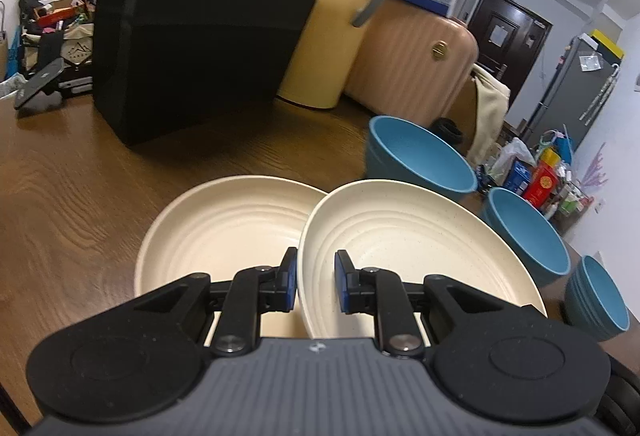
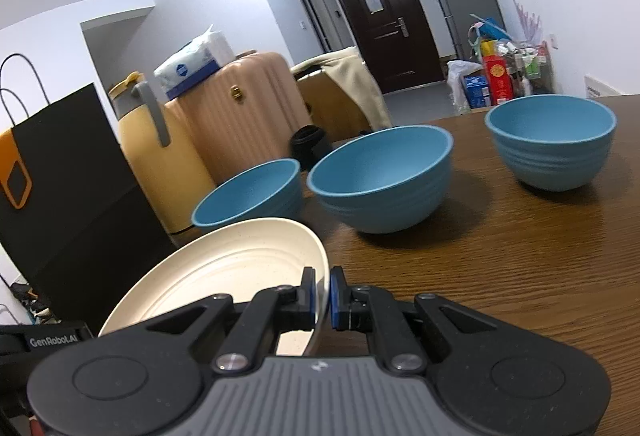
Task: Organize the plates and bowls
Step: 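Carry the cream plate with both tools toward the stacked cream plates, then lower the held plate onto the stacked cream plates with both tools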
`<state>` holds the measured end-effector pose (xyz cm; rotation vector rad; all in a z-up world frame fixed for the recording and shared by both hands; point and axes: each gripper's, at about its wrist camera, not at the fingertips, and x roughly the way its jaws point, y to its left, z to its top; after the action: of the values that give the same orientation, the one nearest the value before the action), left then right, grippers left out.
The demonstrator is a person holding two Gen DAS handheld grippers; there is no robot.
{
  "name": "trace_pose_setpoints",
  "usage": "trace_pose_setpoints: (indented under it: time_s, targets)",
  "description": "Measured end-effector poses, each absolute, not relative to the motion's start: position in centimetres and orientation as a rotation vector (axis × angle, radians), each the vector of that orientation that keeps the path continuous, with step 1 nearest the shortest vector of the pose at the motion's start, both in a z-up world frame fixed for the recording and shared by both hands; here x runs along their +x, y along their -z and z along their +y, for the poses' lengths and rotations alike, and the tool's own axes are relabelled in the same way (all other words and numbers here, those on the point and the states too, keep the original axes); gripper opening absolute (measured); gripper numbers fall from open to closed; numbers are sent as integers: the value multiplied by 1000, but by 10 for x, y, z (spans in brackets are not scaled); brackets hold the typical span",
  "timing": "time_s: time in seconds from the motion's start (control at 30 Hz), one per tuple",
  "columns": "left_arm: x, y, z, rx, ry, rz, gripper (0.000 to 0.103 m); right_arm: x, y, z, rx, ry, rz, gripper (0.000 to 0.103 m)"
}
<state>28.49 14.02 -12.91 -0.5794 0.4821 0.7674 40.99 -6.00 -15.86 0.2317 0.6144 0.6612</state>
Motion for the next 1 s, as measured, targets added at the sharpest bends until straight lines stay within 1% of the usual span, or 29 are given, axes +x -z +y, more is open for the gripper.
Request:
trace_pose_setpoints:
  time_s: [0.5, 1.0]
  targets:
    - [255, 132, 178, -558, -852, 498, 19, 389, 160, -7, 173, -744, 637, 8]
    - [252, 142, 186, -459, -858, 597, 19, 373, 170, 21, 3, -747, 670, 9]
